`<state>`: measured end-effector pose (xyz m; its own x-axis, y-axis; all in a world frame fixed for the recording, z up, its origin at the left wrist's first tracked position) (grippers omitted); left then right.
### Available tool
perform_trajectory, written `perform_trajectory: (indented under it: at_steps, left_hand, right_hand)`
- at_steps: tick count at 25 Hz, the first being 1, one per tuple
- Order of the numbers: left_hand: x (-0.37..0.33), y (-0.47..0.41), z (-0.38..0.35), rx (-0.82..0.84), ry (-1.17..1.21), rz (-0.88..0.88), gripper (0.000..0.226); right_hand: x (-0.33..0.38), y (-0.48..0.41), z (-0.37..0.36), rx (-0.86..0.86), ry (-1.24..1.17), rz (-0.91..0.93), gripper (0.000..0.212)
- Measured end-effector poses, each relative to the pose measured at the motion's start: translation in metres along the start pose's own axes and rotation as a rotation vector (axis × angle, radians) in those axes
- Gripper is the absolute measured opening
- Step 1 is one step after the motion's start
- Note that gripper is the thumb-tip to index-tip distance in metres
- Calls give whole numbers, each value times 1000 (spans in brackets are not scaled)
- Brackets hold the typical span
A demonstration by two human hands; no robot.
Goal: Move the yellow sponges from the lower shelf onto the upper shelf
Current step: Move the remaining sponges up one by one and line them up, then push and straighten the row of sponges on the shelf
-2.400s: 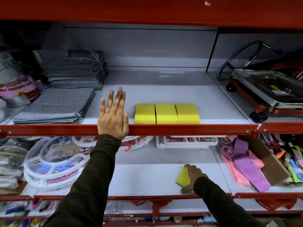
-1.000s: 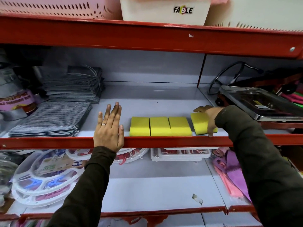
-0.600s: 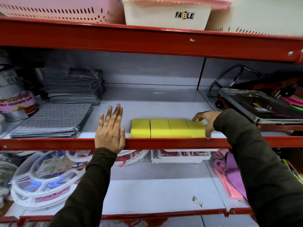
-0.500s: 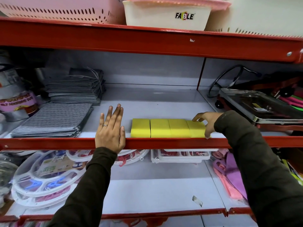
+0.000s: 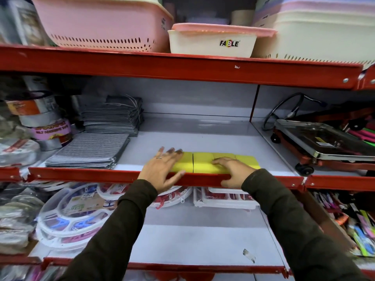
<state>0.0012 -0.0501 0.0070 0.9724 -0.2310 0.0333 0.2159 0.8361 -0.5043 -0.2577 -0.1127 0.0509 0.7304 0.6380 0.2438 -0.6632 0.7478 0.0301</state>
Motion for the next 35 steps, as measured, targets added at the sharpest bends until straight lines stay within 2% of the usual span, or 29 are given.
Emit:
perform_trajectory:
  at_steps: [2,6,16,27,30,35]
  left_hand:
    - [-12,-7,1,82,-31,-40,91]
    - [-12,-7,-3,238,12,76,115]
    - [-3,6,-6,238,129,186,91]
    - [-18,-5,19,280,197,203,108]
    - [-46,-13,19,221,276,125,105]
    - [-106,-46,8,289,278,-67,93]
  right_hand:
    - [14,-6,-9,-13,78,22,79]
    - [29,-9,-22,-9,152,45,80]
    - [39,0,-26,-17,127,58,78]
    - [32,9,-18,-67,39,72,85]
    - [11,24,1,-122,28,-10,85]
    - [-33,50,13,-74,111,-248,88]
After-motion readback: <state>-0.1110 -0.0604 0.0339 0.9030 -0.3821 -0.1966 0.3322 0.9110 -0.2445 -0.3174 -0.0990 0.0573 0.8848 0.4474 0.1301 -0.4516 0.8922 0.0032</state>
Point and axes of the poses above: each hand's wrist, its own y-axis away from the middle knuckle, its own z-axis out of the back of the hand, x = y × z, the point moved 2 cm from there along -y, towards the middle knuckle, and after that the axes turned 2 degrees about z, right-handed, at the moved point
